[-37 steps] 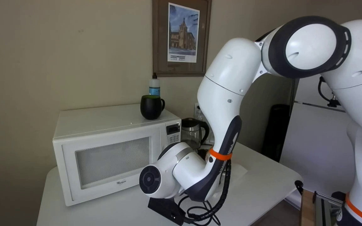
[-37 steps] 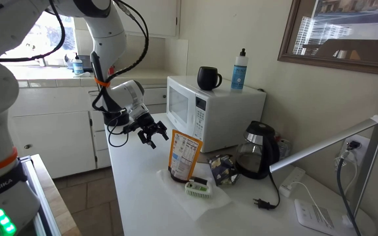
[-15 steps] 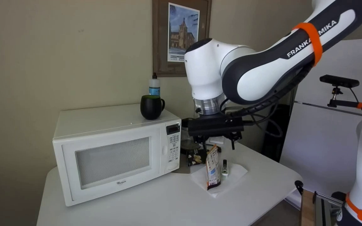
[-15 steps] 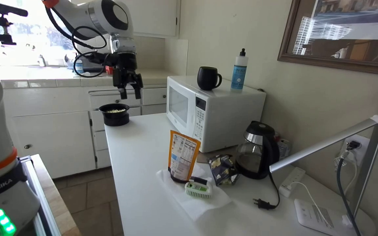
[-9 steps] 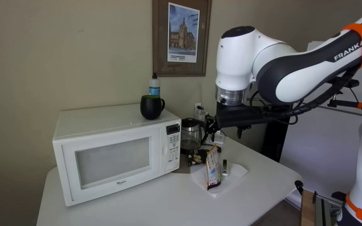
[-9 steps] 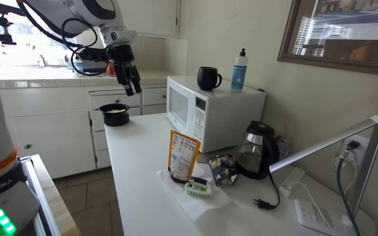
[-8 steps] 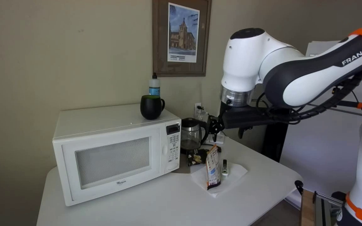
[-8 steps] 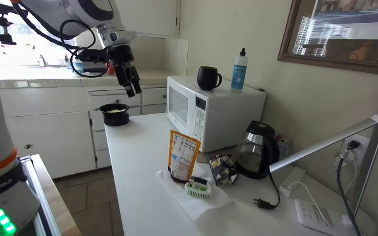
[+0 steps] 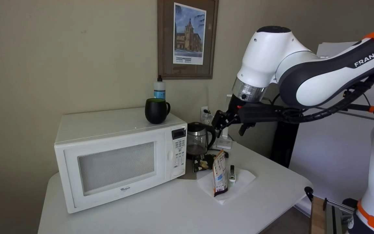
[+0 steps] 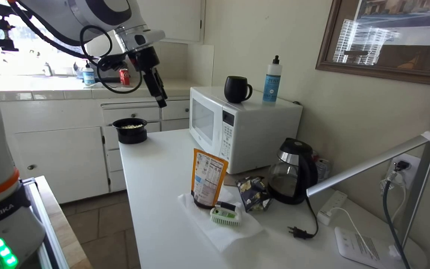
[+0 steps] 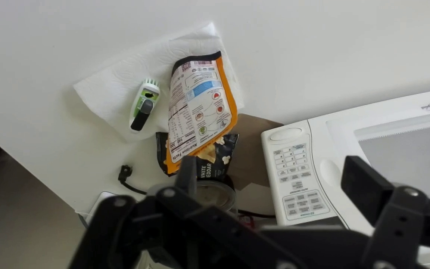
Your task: Pick the white and orange packet from the microwave top and put it on the white paper towel
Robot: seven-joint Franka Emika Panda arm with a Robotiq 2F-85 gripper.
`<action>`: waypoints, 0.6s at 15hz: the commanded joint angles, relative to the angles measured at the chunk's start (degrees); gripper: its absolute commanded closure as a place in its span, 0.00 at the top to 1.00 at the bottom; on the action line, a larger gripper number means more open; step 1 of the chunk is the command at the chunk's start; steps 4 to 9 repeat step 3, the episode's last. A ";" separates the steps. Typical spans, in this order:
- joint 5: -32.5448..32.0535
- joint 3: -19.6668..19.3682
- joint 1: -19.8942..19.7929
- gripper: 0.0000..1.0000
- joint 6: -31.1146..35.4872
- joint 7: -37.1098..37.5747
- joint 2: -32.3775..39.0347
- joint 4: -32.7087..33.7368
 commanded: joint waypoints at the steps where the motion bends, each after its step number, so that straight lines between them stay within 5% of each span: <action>1: 0.00 0.00 0.12 1.00 0.01 0.00 0.07 0.00; 9: 0.00 0.00 0.16 1.00 0.01 0.00 0.09 0.00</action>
